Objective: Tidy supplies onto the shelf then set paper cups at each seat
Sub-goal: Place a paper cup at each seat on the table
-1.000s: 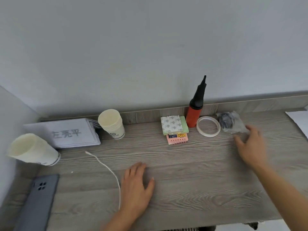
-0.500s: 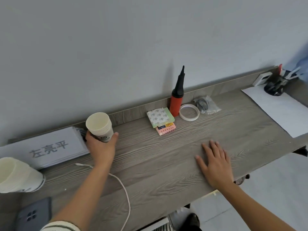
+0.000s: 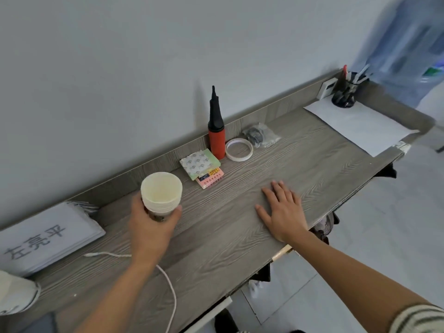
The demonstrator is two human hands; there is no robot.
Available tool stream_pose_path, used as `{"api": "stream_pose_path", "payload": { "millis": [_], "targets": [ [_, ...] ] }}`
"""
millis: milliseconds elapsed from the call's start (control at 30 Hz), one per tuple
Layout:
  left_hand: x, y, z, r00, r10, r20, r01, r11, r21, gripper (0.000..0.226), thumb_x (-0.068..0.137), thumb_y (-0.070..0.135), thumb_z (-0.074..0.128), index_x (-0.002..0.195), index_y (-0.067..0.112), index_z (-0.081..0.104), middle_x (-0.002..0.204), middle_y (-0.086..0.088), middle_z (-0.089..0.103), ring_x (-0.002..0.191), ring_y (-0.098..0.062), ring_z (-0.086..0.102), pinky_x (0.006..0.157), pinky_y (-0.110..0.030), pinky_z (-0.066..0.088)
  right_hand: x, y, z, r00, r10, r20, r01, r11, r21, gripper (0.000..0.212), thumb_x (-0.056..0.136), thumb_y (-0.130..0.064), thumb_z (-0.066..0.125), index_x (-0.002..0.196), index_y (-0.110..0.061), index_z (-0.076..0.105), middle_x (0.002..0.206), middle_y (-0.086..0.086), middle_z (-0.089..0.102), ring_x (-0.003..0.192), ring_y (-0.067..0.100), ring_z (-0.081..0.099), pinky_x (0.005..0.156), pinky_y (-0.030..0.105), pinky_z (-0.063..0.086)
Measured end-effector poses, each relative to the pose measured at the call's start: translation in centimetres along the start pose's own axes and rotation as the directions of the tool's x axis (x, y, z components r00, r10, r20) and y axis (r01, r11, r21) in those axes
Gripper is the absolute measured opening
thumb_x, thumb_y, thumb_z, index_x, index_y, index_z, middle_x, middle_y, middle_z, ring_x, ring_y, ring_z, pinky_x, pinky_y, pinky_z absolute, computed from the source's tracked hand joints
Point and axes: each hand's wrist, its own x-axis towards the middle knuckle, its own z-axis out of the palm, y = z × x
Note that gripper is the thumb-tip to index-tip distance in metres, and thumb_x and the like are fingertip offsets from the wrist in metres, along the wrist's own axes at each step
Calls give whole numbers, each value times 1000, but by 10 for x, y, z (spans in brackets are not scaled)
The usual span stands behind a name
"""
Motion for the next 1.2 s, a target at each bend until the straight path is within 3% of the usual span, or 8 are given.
{"api": "stream_pose_path", "payload": {
  "millis": [100, 233, 333, 433, 600, 800, 967, 1200],
  "targets": [
    [-37, 14, 14, 965, 109, 237, -103, 994, -35, 71, 66, 16, 86, 122, 30, 44, 110, 19, 56, 98, 4, 56, 80, -18, 45, -11, -1, -6, 1000, -3, 4, 3, 998, 63, 69, 91, -60, 16, 147, -25, 34, 160, 5, 23, 149, 24, 13, 121, 44, 10],
    [-77, 35, 42, 851, 219, 477, -234, 972, -29, 84, 64, 39, 81, 135, 40, 36, 125, 25, 50, 118, 1, 49, 94, -24, 44, -56, 9, -24, 995, -20, 102, -18, 935, 353, 45, 92, -45, 51, 130, -21, 58, 147, 3, 46, 136, 21, 40, 116, 39, 29],
    [-107, 57, 70, 740, 321, 591, -380, 924, -26, 84, 65, 52, 74, 136, 47, 29, 131, 21, 48, 122, -3, 47, 97, -27, 45, -102, 31, -58, 984, 109, 143, -179, 658, 731, 24, 92, -33, 60, 106, -19, 73, 100, -5, 75, 90, 9, 69, 88, 38, 55],
    [-140, 82, 100, 623, 406, 668, -521, 853, -32, 84, 65, 54, 74, 134, 50, 26, 125, 19, 49, 113, 0, 49, 90, -21, 47, -146, 69, -95, 958, 265, 111, -212, 394, 894, 15, 92, -25, 61, 91, -18, 74, 76, -5, 75, 65, 5, 68, 61, 24, 55],
    [-194, 115, 153, 399, 496, 772, -697, 711, -97, 82, 68, 51, 72, 137, 36, 29, 122, 10, 56, 106, -2, 49, 83, -19, 44, -207, 132, -117, 913, 395, 97, -234, 313, 921, 6, 84, -14, 71, 79, -15, 74, 66, 2, 68, 55, 6, 57, 51, 16, 46],
    [-253, 145, 215, 155, 471, 868, -683, 686, -250, 83, 68, 56, 71, 137, 47, 27, 122, 18, 52, 110, -2, 51, 91, -28, 48, -272, 200, -118, 801, 569, 186, -325, 153, 933, 12, 83, -1, 66, 72, -7, 66, 60, 4, 63, 48, 8, 54, 49, 22, 49],
    [-292, 186, 278, -103, 503, 858, -700, 576, -422, 82, 65, 54, 71, 130, 54, 21, 118, 19, 55, 106, 1, 49, 89, -15, 41, -318, 253, -119, 663, 723, 197, -337, 53, 940, 11, 86, -2, 61, 76, -3, 64, 58, -1, 61, 45, 5, 52, 47, 22, 47],
    [-329, 239, 386, -304, 504, 808, -672, 488, -557, 80, 64, 56, 70, 132, 48, 29, 114, 19, 58, 103, -3, 56, 86, -29, 50, -351, 336, -131, 512, 846, 148, -108, -107, 988, 13, 85, -19, 60, 89, -9, 66, 75, 2, 64, 66, 10, 57, 54, 30, 44]
  ]
}}
